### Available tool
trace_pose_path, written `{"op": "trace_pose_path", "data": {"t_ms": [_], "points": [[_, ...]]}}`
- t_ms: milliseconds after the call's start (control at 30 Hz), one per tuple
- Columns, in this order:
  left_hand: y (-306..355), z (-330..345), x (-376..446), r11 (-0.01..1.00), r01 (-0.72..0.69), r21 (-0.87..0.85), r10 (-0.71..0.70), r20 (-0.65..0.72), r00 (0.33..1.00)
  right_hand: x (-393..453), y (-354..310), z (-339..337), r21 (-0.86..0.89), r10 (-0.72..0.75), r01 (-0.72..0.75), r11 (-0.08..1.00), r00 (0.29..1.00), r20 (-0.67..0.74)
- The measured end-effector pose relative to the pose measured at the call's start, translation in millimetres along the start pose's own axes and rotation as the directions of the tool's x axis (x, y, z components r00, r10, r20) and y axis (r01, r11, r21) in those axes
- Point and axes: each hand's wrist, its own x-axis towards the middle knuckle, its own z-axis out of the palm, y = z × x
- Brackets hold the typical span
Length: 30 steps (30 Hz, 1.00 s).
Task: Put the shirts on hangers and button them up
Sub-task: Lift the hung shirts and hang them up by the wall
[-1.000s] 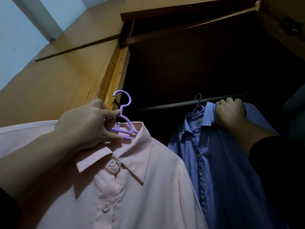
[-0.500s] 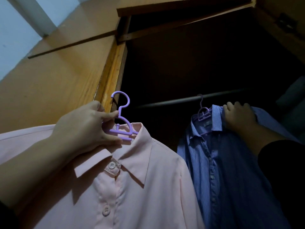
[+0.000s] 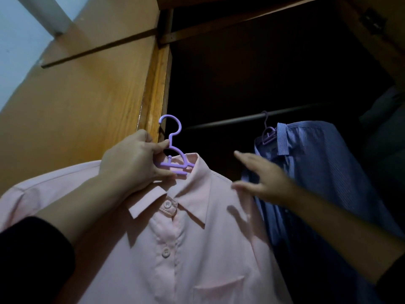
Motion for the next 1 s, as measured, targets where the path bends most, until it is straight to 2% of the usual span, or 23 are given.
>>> {"op": "trace_pose_path", "data": {"t_ms": [100, 200, 567, 667, 733, 833, 1000], "points": [[-2, 0, -4, 1.000, 0.003, -0.008, -0.003, -0.014, 1.000, -7, -25, 20, -0.031, -0.001, 0.007, 0.999, 0.984, 0.177], [-5, -1, -8, 1.000, 0.007, -0.009, -0.008, -0.030, 1.000, -12, -35, 35, -0.037, 0.017, -0.009, 0.999, 0.974, 0.225], [-23, -1, -8, 0.973, -0.008, -0.229, 0.006, -0.010, 1.000, -12, -33, 39, -0.023, -0.020, 0.022, 1.000, 0.998, 0.063], [-28, -6, 6, 0.947, 0.081, -0.311, -0.084, 0.003, 0.996, -15, -24, 34, -0.042, -0.017, 0.019, 0.999, 0.998, 0.055], [-35, -7, 14, 0.965, 0.124, -0.231, -0.116, 0.048, 0.992, -18, -17, 24, -0.051, 0.002, 0.001, 0.999, 0.998, 0.064], [-43, -1, 16, 0.992, 0.085, -0.088, -0.072, 0.143, 0.987, -20, 1, 7, -0.063, 0.035, -0.031, 0.998, 0.998, 0.048], [-39, 4, 12, 0.984, 0.109, -0.143, -0.090, 0.134, 0.987, -20, 30, -23, -0.147, 0.106, -0.102, 0.984, 0.994, 0.023]]}}
